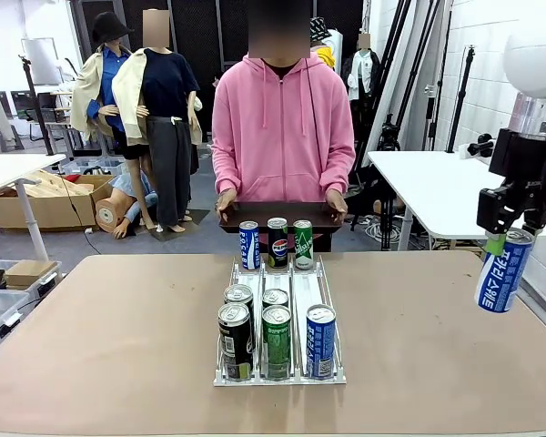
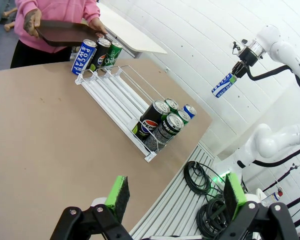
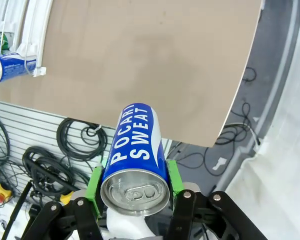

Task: Retrieve and hand over the desired beverage to the person.
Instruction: Place the picked can on the Handle tray extended by the person.

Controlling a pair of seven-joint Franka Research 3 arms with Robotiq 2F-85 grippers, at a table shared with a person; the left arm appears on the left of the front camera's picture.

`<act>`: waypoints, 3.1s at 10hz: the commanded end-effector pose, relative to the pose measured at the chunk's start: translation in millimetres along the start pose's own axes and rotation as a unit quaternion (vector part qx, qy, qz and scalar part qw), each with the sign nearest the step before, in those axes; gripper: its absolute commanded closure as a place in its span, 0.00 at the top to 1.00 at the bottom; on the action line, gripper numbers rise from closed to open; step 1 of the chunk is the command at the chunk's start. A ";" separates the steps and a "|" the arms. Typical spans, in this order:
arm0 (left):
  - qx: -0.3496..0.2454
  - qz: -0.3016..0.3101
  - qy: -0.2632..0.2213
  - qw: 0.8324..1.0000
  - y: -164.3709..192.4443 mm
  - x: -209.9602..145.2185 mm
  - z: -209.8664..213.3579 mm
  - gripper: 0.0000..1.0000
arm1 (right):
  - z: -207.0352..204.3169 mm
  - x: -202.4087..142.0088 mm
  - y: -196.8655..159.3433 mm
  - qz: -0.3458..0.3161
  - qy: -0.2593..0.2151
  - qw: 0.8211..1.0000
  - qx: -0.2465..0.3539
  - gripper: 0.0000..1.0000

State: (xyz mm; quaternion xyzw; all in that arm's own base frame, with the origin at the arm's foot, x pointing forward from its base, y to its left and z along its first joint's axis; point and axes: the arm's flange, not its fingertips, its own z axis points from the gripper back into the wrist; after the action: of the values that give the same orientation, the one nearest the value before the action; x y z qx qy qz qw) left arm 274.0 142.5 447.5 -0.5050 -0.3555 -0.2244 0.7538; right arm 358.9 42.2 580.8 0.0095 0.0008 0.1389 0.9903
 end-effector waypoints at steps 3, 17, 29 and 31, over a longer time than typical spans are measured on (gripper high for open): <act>-0.005 -0.003 -0.007 1.000 -1.8 0.5 1.7 1.00 | -0.1 -2.1 0.3 -0.005 0.000 1.000 0.000 0.00; -0.005 -0.003 -0.007 1.000 -1.8 0.5 1.7 1.00 | -0.1 -2.1 0.3 -0.005 0.000 1.000 0.000 0.00; -0.005 -0.003 -0.007 1.000 -1.8 0.5 1.7 1.00 | -0.1 -2.1 0.3 -0.005 0.000 1.000 0.000 0.00; -0.005 -0.003 -0.007 1.000 -1.8 0.5 1.7 1.00 | 3.9 0.4 4.2 0.001 0.007 1.000 -0.007 0.00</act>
State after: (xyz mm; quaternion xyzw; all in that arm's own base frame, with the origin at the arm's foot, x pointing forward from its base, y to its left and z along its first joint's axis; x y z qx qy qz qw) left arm 274.0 142.4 447.5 -0.5050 -0.3555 -0.2244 0.7538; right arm 358.7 43.5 579.4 0.0087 0.0028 0.1401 0.9901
